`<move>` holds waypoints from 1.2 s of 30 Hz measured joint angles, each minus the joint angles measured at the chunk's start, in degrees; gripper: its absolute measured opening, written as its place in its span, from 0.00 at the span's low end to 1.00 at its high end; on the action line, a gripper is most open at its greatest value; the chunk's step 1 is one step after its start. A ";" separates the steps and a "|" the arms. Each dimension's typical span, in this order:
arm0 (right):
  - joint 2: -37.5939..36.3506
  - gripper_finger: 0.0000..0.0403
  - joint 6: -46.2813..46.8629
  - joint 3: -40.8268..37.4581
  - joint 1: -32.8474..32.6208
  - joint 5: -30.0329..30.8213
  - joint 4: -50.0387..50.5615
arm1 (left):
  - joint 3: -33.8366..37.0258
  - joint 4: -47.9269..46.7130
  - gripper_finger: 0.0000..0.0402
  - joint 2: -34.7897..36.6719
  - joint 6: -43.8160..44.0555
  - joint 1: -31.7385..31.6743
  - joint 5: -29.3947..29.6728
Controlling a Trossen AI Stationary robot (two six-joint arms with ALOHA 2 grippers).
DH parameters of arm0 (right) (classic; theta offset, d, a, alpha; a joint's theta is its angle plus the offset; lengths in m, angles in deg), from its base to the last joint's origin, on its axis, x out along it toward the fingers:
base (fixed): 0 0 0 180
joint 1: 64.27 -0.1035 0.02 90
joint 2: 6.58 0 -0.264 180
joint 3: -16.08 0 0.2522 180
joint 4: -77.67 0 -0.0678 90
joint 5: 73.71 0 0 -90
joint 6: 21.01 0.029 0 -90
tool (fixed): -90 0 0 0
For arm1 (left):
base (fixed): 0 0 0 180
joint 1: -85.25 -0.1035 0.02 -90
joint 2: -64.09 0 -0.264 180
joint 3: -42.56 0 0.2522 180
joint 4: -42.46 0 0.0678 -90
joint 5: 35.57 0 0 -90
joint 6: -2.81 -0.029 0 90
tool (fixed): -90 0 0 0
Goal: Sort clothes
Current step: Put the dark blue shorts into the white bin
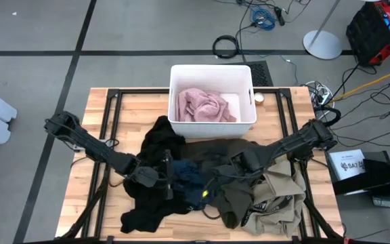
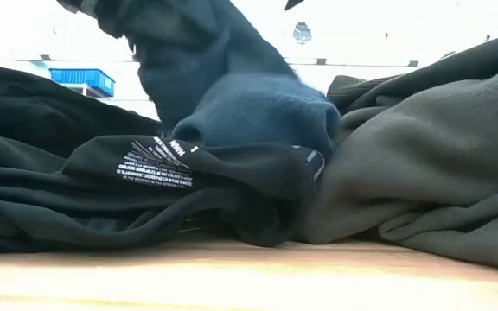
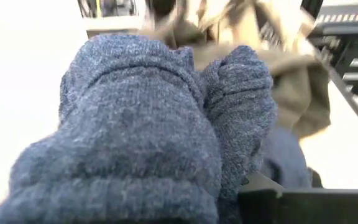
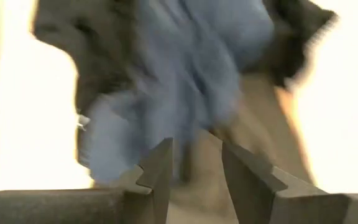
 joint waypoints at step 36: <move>-2.52 0.31 -26.30 -41.05 21.78 -17.44 -51.69 | -57.23 -27.59 0.05 -5.78 -29.90 -45.40 -21.06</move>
